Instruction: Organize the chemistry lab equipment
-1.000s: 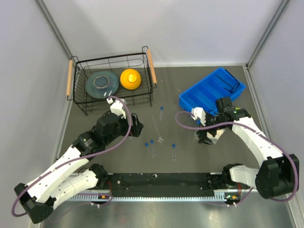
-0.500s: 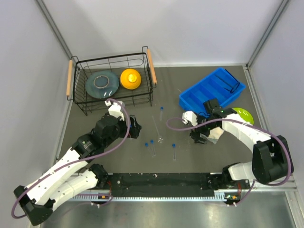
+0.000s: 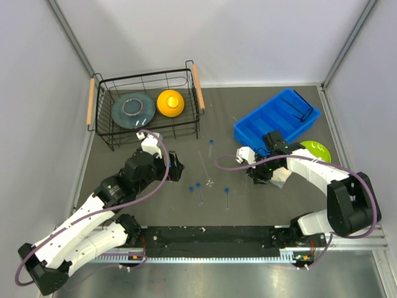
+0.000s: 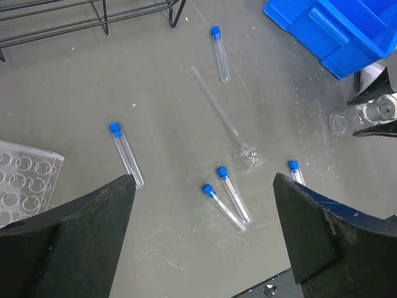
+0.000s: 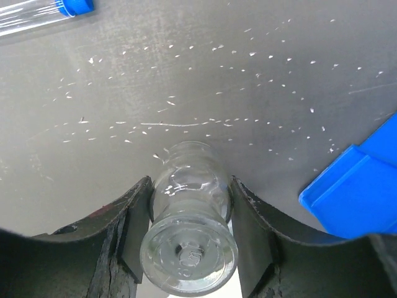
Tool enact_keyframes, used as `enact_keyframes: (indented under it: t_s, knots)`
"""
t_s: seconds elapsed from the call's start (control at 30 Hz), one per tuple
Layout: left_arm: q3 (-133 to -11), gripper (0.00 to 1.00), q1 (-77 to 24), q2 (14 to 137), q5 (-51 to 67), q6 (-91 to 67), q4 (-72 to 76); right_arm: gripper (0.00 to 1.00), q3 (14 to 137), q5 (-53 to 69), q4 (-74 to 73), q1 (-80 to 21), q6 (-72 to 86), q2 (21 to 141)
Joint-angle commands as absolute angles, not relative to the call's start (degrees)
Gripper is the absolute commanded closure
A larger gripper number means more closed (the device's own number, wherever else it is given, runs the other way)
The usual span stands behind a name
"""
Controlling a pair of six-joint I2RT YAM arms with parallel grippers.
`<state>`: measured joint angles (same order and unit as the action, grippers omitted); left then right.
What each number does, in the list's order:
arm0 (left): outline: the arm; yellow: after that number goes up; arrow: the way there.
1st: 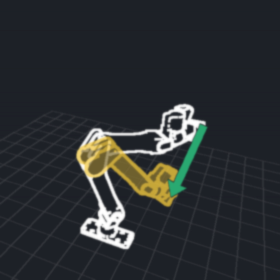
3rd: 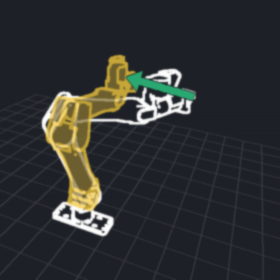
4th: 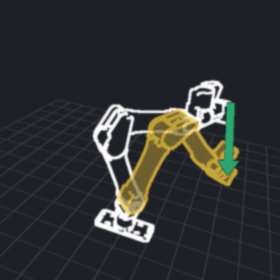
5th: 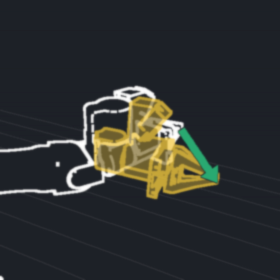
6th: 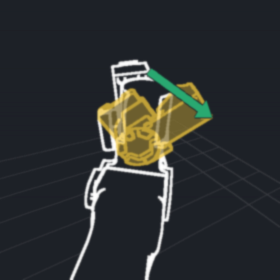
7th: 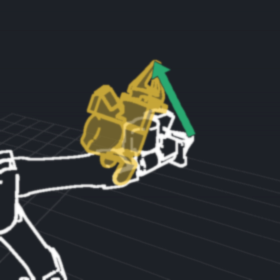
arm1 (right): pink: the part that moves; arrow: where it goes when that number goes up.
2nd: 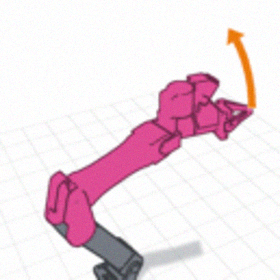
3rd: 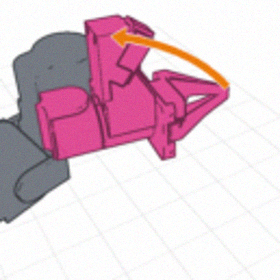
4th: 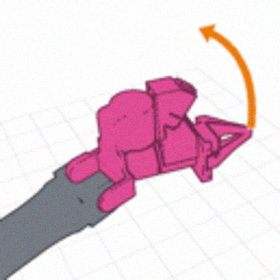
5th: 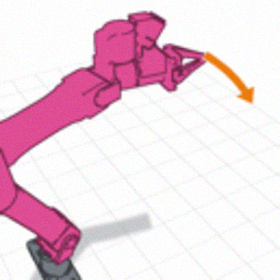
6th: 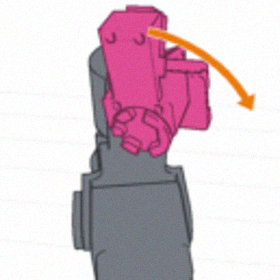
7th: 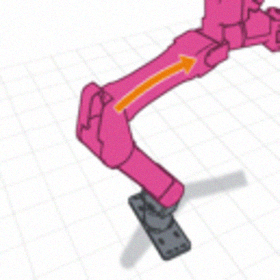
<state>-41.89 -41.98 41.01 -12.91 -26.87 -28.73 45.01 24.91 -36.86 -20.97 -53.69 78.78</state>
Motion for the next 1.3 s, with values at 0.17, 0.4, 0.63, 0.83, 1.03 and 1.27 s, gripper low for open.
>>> enact_keyframes:
  t_s: [0.17, 0.4, 0.63, 0.83, 1.03, 1.27]
  knots:
    - [-42.36, 0.01, -41.84, 40.08, -13.18, -26.98, -27.69, 0.77, 50.7, 30.32, -41.38, -21.8, -46.86, 72.78]
    - [-42.71, 0.01, -41.84, 40.08, -12.92, -26.98, -27.6, 0.77, 63.0, 30.59, -46.84, -19.52, -40.96, 71.1]
    - [-43.07, 0.01, -41.84, 40.25, -12.74, -26.81, -27.69, 0.76, 79.17, 29.71, -47.11, -6.96, -34.81, 80.84]
    - [-43.68, 0.01, -41.84, 41.04, -12.74, -26.98, -27.86, 0.76, 92.97, 24.44, -46.32, -0.26, -29.98, 95.87]
    - [-44.65, 0.01, -41.75, 42.71, -12.48, -26.98, -28.04, 0.75, 97.82, 15.91, -38.77, 2.99, -24.18, 105.9]
    - [-45.44, 0.01, -41.75, 45.26, -12.22, -26.89, -27.86, 0.73, 94.32, 9.58, -28.93, 3.16, -15.48, 109.51]
